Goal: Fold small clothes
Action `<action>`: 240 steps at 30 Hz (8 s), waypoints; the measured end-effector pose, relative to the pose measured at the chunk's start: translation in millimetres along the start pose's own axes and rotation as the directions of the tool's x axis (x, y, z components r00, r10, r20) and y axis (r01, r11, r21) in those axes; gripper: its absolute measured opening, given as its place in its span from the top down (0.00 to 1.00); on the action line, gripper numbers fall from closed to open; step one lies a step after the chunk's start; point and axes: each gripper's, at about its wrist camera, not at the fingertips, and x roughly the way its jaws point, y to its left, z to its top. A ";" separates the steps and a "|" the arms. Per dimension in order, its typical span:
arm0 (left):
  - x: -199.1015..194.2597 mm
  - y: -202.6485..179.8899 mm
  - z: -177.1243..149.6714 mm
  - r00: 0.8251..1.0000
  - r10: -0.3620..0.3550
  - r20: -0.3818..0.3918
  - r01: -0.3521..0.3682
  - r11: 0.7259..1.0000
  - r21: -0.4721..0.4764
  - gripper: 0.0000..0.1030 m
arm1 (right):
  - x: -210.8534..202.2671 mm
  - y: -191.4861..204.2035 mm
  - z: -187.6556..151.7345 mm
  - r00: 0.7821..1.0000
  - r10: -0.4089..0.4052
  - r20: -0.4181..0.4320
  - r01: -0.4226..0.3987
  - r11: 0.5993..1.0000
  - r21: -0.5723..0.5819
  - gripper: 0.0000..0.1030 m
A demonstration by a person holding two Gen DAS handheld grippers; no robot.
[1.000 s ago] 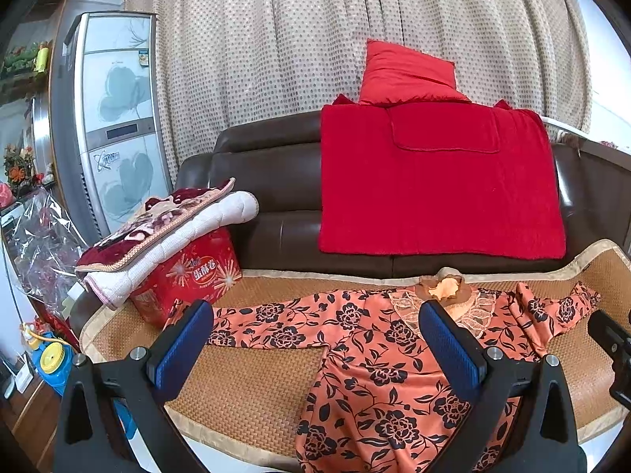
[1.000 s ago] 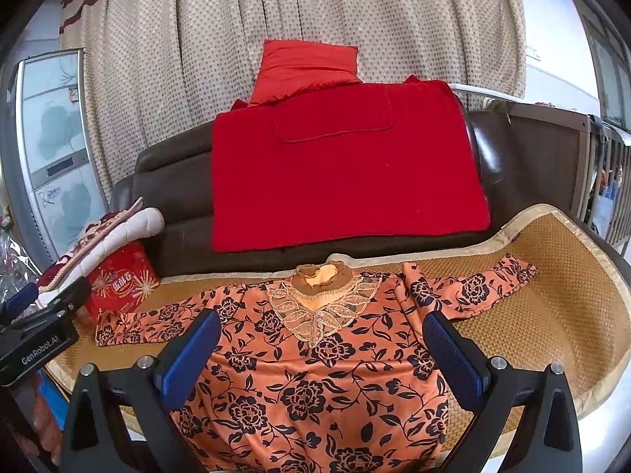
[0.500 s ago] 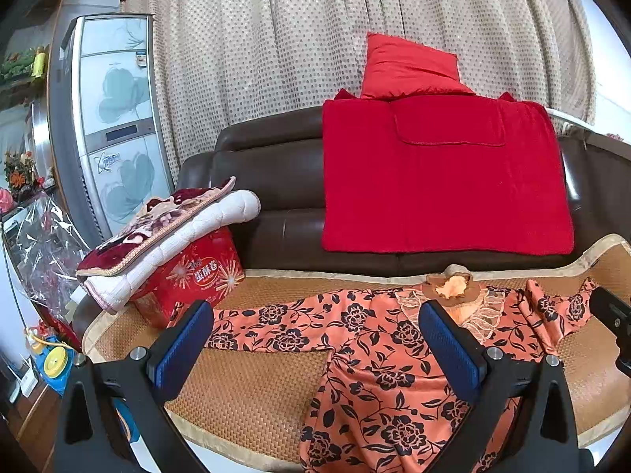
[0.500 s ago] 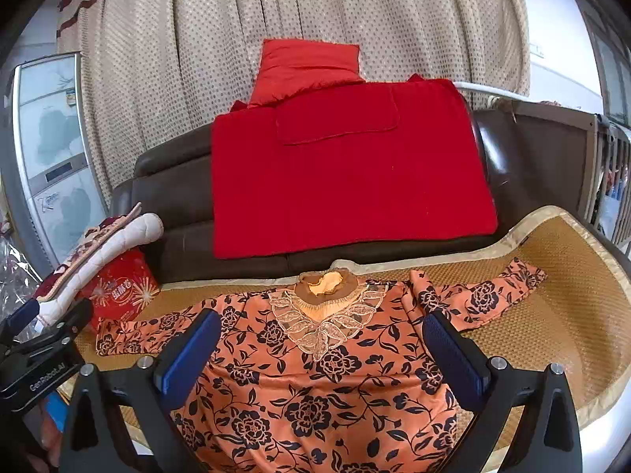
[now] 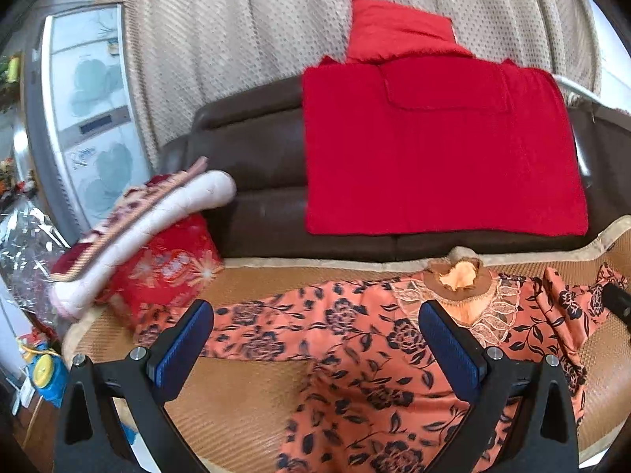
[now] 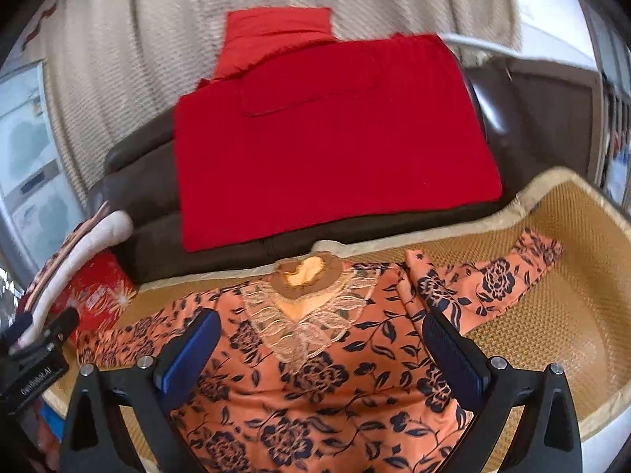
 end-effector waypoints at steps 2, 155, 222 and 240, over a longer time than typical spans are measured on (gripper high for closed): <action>26.1 -16.1 -0.3 0.999 -0.036 -0.032 0.036 0.999 0.000 0.00 | 16.0 -23.8 4.7 1.000 -0.022 -0.006 0.022 0.999 0.028 0.00; 104.4 0.0 63.1 0.895 -0.442 0.066 0.446 0.876 -0.183 0.94 | 186.6 -148.5 48.1 0.954 0.269 0.133 -0.300 0.863 0.407 0.14; 186.7 -16.1 -54.1 0.971 -0.131 -0.199 0.121 0.991 -0.061 0.35 | 209.2 -134.3 -0.4 0.981 -0.014 -0.195 0.066 0.963 0.260 0.63; 237.4 -16.5 -66.7 0.943 0.021 -0.333 -0.021 1.000 0.003 0.34 | 307.4 -133.0 21.7 0.965 0.050 -0.259 0.027 0.959 0.283 0.70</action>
